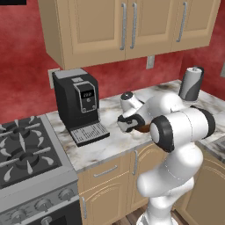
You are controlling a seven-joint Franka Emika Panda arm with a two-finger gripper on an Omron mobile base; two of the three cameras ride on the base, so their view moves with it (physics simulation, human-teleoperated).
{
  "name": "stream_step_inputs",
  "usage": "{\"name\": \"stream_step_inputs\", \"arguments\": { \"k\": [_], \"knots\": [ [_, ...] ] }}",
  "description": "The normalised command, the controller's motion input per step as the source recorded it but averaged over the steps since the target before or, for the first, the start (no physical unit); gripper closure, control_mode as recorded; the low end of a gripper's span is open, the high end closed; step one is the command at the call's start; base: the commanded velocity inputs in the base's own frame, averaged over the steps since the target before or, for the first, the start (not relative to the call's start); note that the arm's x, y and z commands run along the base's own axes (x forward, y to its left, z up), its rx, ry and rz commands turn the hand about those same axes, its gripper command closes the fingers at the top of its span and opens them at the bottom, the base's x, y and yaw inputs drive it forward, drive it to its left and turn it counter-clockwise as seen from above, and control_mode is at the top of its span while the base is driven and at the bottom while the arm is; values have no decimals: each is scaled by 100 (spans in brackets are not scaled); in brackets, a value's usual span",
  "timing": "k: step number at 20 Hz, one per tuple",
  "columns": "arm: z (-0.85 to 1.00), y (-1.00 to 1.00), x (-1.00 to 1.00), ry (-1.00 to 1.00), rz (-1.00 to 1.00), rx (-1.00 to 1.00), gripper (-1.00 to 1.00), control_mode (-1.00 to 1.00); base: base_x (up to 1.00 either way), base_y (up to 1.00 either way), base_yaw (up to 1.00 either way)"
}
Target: Place the cup inside the bowl on the dining table and move the bowl to any counter.
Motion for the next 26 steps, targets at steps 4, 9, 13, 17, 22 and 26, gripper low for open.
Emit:
{"name": "stream_step_inputs", "arguments": {
  "k": [4, 9, 13, 17, 22, 26],
  "knots": [
    [-11, 0, 0, 0, 1, 0, 100, -100, 0, 0, 0],
    [-19, 0, 0, 0, 1, 0, 100, -100, 0, 0, 0],
    [-17, 0, 0, 0, 1, 0, 100, -100, 0, 0, 0],
    [-2, 0, 0, 0, 0, 0, 100, -100, 0, 0, 0],
    [0, 0, 0, 0, 0, 0, 100, -100, 0, 0, 0],
    [0, 0, 0, 0, 0, 0, 100, -100, 0, 0, 0]
  ]
}}
